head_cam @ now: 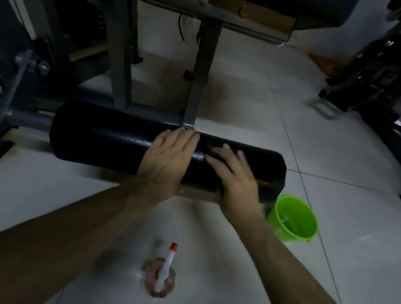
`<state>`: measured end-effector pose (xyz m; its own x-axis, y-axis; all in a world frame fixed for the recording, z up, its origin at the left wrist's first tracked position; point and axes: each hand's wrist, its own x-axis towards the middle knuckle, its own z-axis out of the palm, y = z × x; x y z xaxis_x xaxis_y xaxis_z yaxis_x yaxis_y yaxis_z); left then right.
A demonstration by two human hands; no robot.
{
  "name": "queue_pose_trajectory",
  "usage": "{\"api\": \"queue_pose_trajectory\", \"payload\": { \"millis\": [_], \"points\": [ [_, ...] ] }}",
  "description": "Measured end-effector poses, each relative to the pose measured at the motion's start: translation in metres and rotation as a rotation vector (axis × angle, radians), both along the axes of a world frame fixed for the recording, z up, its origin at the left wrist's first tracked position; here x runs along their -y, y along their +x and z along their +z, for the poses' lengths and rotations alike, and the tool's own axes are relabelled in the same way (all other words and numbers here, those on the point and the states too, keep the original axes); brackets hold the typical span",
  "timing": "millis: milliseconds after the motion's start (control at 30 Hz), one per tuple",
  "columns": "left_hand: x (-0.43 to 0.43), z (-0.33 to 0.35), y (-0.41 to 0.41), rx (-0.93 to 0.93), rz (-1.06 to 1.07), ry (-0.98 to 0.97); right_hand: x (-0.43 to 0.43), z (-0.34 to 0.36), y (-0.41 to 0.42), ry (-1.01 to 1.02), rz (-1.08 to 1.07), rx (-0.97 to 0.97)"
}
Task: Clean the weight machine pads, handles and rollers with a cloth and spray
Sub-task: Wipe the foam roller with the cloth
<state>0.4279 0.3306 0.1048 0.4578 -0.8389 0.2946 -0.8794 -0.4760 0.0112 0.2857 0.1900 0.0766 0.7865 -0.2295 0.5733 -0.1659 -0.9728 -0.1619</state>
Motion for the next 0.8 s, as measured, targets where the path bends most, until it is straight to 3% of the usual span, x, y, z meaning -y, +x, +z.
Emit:
{"api": "queue_pose_trajectory", "payload": {
  "millis": [133,267,367,500,667,800],
  "points": [
    [0.0,0.004,0.004,-0.001,-0.005,0.042,0.043,-0.006,-0.066,0.216,-0.289,0.156],
    [0.002,0.01,0.008,-0.025,-0.013,0.058,0.029,-0.006,-0.053,0.356,-0.438,0.331],
    [0.005,0.017,0.012,-0.042,-0.021,0.081,-0.013,-0.007,-0.002,0.363,-0.252,0.276],
    [0.008,0.027,0.019,-0.076,-0.034,0.123,-0.01,-0.005,0.004,0.147,-0.043,0.115],
    [0.008,0.024,0.017,-0.059,-0.029,0.099,0.042,-0.009,-0.074,0.259,-0.357,0.213],
    [0.008,0.023,0.014,-0.024,-0.047,0.103,0.011,-0.009,-0.036,0.358,-0.437,0.327]
  ]
}}
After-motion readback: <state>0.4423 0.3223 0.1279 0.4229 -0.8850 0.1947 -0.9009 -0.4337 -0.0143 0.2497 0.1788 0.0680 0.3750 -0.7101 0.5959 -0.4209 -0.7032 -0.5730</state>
